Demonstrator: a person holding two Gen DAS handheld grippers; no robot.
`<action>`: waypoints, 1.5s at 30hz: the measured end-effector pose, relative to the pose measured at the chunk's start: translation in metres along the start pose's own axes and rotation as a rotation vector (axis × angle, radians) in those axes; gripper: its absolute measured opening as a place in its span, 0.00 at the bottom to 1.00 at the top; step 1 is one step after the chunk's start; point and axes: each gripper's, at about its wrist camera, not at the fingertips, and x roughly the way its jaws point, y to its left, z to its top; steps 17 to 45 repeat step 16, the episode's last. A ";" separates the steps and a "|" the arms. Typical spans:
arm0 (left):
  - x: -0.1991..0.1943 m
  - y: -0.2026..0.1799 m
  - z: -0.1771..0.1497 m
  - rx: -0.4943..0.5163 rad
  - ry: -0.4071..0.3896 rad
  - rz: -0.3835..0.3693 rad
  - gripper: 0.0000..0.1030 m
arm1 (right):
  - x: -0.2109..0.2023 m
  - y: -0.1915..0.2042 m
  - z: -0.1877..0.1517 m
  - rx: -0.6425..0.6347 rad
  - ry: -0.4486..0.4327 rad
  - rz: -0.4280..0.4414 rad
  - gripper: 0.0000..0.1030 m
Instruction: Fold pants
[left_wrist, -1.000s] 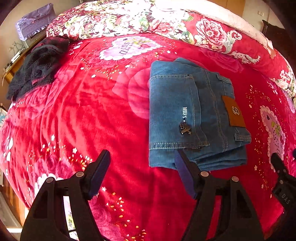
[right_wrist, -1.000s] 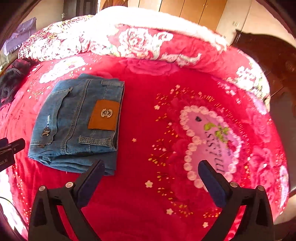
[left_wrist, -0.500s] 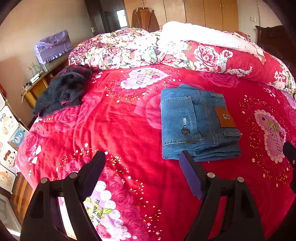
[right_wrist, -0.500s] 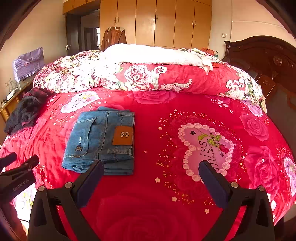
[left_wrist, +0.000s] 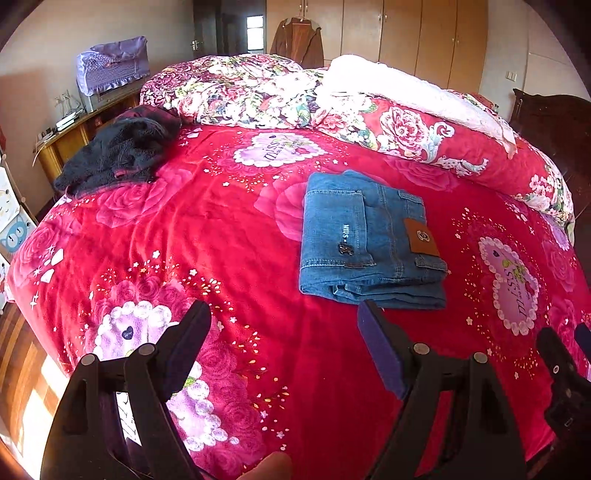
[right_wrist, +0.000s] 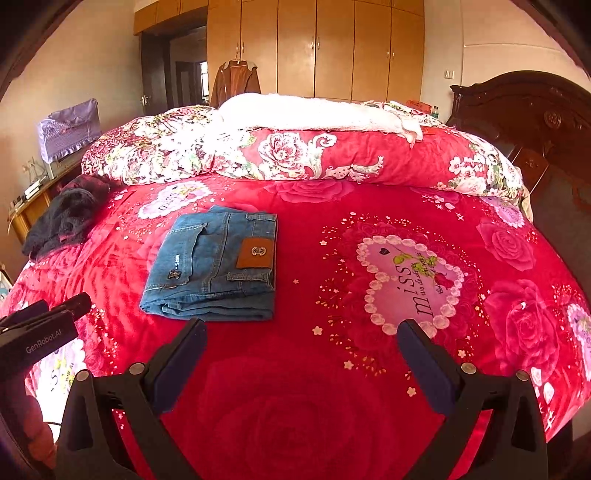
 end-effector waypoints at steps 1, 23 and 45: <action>-0.001 -0.001 -0.001 0.008 -0.001 -0.003 0.80 | 0.002 -0.001 -0.003 0.003 0.011 -0.002 1.00; -0.004 -0.022 -0.011 0.090 0.012 -0.053 0.80 | 0.017 -0.007 -0.023 0.024 0.083 -0.031 1.00; -0.004 -0.022 -0.011 0.090 0.012 -0.053 0.80 | 0.017 -0.007 -0.023 0.024 0.083 -0.031 1.00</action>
